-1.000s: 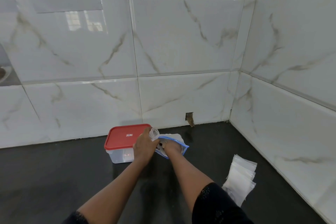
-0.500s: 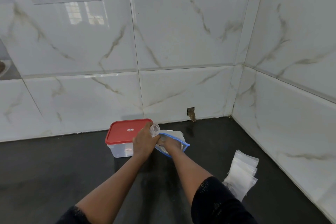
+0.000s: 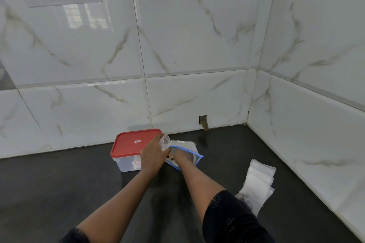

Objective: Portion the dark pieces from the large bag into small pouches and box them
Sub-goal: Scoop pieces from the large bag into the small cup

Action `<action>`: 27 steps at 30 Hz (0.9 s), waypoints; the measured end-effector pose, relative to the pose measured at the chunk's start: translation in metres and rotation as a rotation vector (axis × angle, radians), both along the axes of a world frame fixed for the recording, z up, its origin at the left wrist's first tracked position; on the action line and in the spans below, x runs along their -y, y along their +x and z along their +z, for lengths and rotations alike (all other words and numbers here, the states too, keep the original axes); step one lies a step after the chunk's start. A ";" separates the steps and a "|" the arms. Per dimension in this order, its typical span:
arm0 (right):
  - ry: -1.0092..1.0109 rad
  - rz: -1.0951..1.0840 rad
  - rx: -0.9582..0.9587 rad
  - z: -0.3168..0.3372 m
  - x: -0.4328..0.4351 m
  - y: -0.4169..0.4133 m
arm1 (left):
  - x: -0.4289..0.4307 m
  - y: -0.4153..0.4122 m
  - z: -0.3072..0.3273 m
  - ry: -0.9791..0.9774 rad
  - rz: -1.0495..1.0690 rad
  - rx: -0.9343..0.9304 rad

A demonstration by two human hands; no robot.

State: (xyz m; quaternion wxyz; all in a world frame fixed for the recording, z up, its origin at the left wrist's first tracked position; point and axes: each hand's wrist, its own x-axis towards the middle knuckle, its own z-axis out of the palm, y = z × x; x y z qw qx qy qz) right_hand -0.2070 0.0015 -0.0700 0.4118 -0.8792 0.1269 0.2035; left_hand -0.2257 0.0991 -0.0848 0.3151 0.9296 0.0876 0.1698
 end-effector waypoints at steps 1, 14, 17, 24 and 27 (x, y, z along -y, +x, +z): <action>0.008 0.010 0.003 0.000 -0.001 -0.002 | 0.000 0.000 0.001 0.010 -0.005 0.003; 0.490 -0.348 -0.083 0.000 -0.012 -0.004 | 0.012 -0.004 -0.003 -0.007 -0.002 0.004; 0.633 -0.465 -0.082 -0.006 -0.006 -0.001 | 0.021 -0.004 -0.005 -0.030 -0.009 0.014; 0.837 -0.649 0.056 -0.002 0.007 -0.011 | 0.037 -0.003 -0.006 -0.050 0.020 -0.028; 0.809 -0.697 0.073 -0.004 0.015 -0.013 | 0.047 -0.005 -0.003 -0.043 0.029 -0.044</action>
